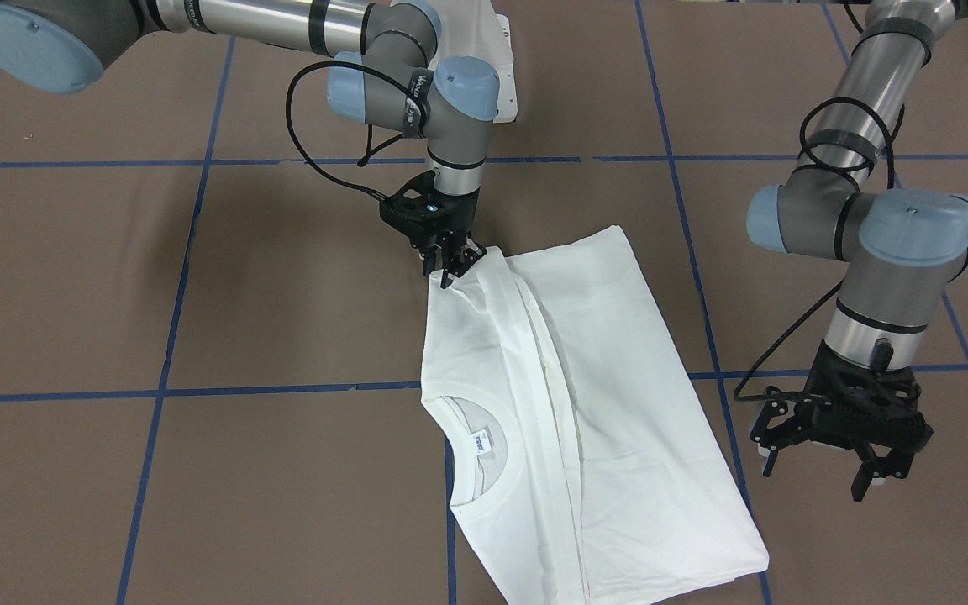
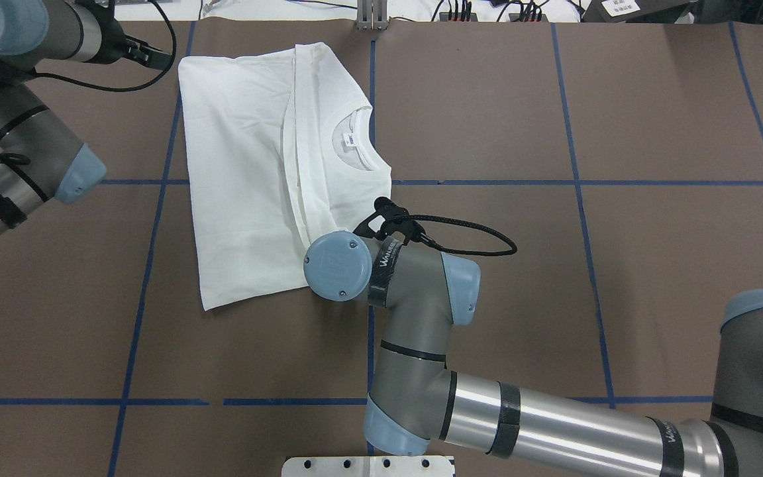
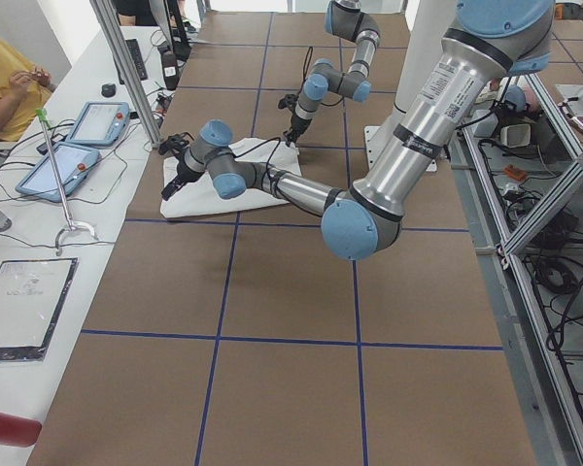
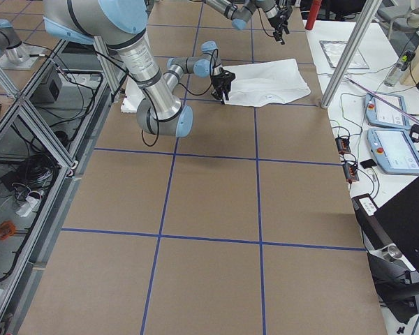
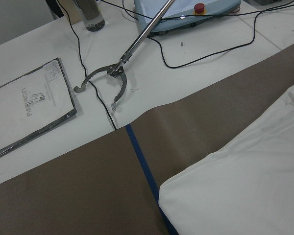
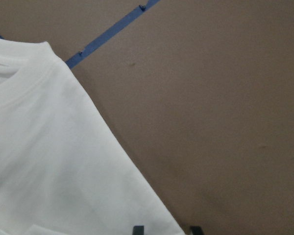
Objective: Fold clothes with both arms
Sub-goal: 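Move the right gripper to the shirt's collar edge and grasp it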
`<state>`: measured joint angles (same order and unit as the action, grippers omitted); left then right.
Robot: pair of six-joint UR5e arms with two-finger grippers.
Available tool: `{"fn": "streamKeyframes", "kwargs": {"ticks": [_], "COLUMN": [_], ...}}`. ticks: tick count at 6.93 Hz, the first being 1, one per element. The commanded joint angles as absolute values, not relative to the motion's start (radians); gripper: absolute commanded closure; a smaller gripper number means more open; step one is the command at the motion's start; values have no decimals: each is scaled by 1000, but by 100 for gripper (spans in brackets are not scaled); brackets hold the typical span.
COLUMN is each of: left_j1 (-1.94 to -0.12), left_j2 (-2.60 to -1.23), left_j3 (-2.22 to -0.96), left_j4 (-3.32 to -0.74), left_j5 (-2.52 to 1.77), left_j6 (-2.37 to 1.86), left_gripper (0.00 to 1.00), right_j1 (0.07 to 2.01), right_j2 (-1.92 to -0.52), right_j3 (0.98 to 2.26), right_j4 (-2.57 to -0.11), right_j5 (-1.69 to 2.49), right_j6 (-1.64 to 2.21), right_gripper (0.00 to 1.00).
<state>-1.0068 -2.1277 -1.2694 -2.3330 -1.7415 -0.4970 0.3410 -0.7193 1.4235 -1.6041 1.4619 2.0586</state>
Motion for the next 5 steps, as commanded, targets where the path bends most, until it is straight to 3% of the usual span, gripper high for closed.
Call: {"fn": "streamKeyframes", "kwargs": {"ticks": [1, 3, 5], "left_j1": [-1005, -1003, -1003], "left_j2": [-2128, -2128, -2128], "left_j3": [-1270, -1278, -1278], "left_j4": [-2332, -2332, -2332], "left_j5": [-1743, -1744, -1744], "left_j6": [-497, -497, -499], "left_gripper": [0, 0, 0], "right_j1": [342, 348, 347], "right_j2": [-726, -733, -860], "right_j3": [1424, 1462, 1683], "right_j4": [-1605, -1614, -1703], "right_j5": [1460, 1460, 1463], "right_j6": [2056, 2048, 2049], "right_gripper": [100, 100, 100]}}
